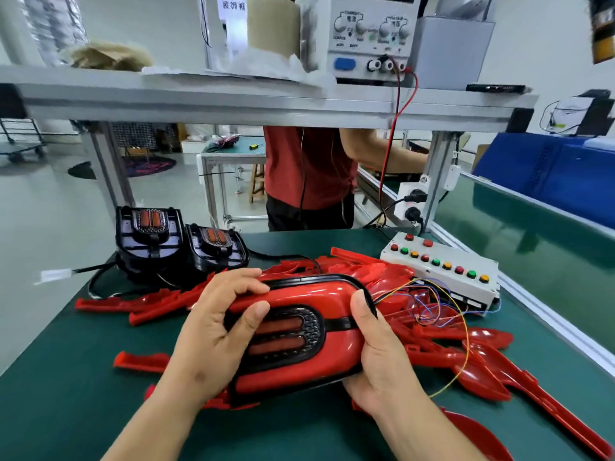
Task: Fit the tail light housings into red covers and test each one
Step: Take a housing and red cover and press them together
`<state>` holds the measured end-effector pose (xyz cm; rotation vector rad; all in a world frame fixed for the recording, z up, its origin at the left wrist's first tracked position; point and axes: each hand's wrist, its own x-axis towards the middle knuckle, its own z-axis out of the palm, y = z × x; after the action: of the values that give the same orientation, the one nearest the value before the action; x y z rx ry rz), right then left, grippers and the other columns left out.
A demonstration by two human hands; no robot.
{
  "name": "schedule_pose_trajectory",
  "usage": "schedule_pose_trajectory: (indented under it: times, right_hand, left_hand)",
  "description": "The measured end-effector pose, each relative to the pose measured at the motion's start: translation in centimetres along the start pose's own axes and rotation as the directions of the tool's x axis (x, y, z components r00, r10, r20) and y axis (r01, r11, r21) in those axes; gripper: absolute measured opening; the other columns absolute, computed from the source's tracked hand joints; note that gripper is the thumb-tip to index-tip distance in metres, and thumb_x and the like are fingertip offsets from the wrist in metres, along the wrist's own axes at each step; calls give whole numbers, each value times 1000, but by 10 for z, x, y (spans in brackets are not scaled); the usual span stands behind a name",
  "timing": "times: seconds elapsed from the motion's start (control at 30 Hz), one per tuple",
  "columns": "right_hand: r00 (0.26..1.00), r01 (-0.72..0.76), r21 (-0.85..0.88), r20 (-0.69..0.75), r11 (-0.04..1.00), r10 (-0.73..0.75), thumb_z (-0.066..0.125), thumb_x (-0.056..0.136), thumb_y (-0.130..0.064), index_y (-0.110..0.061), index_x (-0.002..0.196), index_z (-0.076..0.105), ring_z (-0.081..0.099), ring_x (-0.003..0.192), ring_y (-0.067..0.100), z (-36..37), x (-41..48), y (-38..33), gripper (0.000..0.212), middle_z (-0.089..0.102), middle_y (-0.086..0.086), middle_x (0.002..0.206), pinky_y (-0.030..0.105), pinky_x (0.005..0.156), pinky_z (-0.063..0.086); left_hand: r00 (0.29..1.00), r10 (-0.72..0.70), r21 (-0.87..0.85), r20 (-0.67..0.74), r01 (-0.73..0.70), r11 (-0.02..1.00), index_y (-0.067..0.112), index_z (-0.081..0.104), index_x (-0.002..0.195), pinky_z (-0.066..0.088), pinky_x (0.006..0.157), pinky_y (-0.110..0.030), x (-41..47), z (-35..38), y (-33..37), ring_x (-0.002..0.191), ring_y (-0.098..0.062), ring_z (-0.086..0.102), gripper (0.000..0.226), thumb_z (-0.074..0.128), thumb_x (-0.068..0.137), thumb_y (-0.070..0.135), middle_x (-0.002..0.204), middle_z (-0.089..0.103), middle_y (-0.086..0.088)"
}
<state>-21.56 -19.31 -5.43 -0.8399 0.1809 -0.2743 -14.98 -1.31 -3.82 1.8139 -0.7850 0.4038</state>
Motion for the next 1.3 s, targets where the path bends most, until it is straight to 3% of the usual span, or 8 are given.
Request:
schedule_pose_trajectory:
  times: [0.13,0.4,0.5,0.67,0.8,0.9,1.13,1.3]
  right_hand:
    - [1000,16,-1,21,1000,-16,93,48,-51,-6,121,64,65,105,44,-4,-1,3,91,66,27,117,53,84,55]
    - [999,-14,27,49,1000,12,78,70,-30,-10,122,64,64,107,45,-9,-4,5,57,65,27,118,55,87,54]
    - [999,-27,24,36,999,26,73,69,-33,-11,120,65,65,106,44,-8,-6,5,56,67,25,116,54,85,55]
    - [999,-39,43,24,998,38,77,66,-31,-14,112,70,69,98,40,-6,-7,5,50,70,23,111,48,73,58]
    - [999,-19,26,30,999,18,96,48,-39,-14,112,70,70,96,38,-5,-6,1,73,71,22,109,45,72,58]
    - [1000,-1,33,8,999,1,89,58,-33,-14,112,70,71,93,37,-8,-5,2,60,71,22,108,44,71,58]
    - [999,5,8,-55,1000,-5,79,65,-33,-12,110,71,71,92,38,-11,-3,3,49,71,23,108,45,71,58]
    - [1000,-6,-135,-30,991,2,93,52,-42,-10,108,72,71,90,36,-12,-1,-4,67,72,22,104,42,69,58]
  left_hand:
    - [1000,7,-39,3,-7,999,43,61,100,35,95,-5,-2,2,2,113,0,55,17,56,84,45,111,62,20]
    - [991,-130,-333,14,127,934,29,62,107,44,78,0,-12,10,5,104,9,59,16,62,92,24,110,63,22]
    - [990,-139,-242,-7,133,961,44,61,103,41,85,-3,-12,8,3,106,3,57,15,62,88,43,110,61,20]
    - [989,-151,-324,7,145,935,40,62,104,47,86,-11,-12,9,2,101,-1,59,22,58,84,47,107,62,16]
    - [993,-109,-327,-50,87,941,46,55,106,38,95,-9,-12,13,2,110,-3,53,24,57,82,43,107,62,13]
    - [989,-135,-362,-67,102,927,47,52,106,37,102,-25,-13,16,0,114,-9,53,27,58,80,44,108,63,9]
    - [977,-194,-388,-83,148,910,44,57,99,39,100,-27,-12,23,3,108,-8,55,21,60,78,45,104,63,8]
    - [959,-281,-466,-44,229,855,35,63,95,43,90,-24,-10,22,0,99,-3,60,13,64,85,26,98,65,12]
